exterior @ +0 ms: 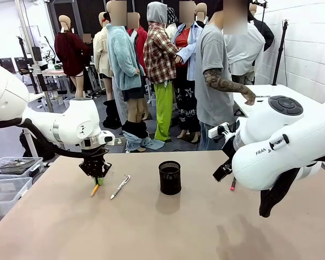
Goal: Place the pens into the pen holder.
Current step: Pick up a writing instrument from the table and place it into the Pen holder.
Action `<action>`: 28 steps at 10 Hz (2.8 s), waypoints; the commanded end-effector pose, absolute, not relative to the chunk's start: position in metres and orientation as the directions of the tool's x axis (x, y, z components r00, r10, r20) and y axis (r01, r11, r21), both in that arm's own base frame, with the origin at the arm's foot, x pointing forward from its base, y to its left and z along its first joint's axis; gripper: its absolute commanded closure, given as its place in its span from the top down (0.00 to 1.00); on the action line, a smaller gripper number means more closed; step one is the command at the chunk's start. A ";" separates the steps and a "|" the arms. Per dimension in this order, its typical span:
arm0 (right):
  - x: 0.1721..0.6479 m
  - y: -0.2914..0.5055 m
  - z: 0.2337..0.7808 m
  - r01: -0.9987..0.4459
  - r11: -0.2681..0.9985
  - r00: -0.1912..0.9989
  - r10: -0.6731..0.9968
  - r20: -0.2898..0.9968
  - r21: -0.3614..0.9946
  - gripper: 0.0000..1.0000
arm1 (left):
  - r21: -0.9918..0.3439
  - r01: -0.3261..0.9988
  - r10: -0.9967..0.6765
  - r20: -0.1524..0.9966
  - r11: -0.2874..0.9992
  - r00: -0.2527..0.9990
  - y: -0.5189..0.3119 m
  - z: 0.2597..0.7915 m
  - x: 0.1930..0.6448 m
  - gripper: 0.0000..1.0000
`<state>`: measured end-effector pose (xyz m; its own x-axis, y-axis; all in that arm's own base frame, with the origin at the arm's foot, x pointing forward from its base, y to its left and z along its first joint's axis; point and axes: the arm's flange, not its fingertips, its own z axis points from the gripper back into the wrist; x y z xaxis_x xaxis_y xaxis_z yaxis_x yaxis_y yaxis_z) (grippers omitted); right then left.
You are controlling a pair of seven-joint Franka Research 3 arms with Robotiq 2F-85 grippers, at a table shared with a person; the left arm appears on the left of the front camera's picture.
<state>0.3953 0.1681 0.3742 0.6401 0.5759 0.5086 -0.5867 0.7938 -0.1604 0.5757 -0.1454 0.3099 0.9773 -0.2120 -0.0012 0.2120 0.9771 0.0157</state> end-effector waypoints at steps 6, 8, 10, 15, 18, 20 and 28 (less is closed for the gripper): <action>0.395 0.168 0.374 -0.587 0.794 0.641 0.576 0.508 -0.160 1.00 | -0.105 0.572 -0.490 0.407 0.813 0.771 -0.154 0.376 0.532 0.00; 0.395 0.168 0.374 -0.587 0.794 0.641 0.576 0.508 -0.160 1.00 | -0.122 0.712 -0.510 0.615 0.691 0.601 -0.156 0.401 0.521 0.00; 0.395 0.168 0.374 -0.587 0.794 0.641 0.576 0.508 -0.160 1.00 | -0.132 0.831 -0.471 0.771 0.540 0.428 -0.167 0.413 0.513 0.00; 0.395 0.168 0.374 -0.587 0.794 0.641 0.576 0.508 -0.160 1.00 | -0.145 0.955 -0.390 0.889 0.261 0.241 -0.208 0.417 0.511 0.00; 0.395 0.168 0.374 -0.587 0.794 0.641 0.576 0.508 -0.160 1.00 | -0.132 0.971 -0.329 0.925 0.197 0.192 -0.234 0.410 0.510 0.00; 0.395 0.168 0.374 -0.587 0.794 0.641 0.576 0.508 -0.160 1.00 | -0.123 0.981 -0.319 0.933 0.149 0.165 -0.248 0.411 0.509 0.00; 0.395 0.168 0.374 -0.587 0.794 0.641 0.576 0.508 -0.160 1.00 | -0.187 0.976 -0.395 0.893 0.107 0.215 -0.316 0.379 0.545 0.00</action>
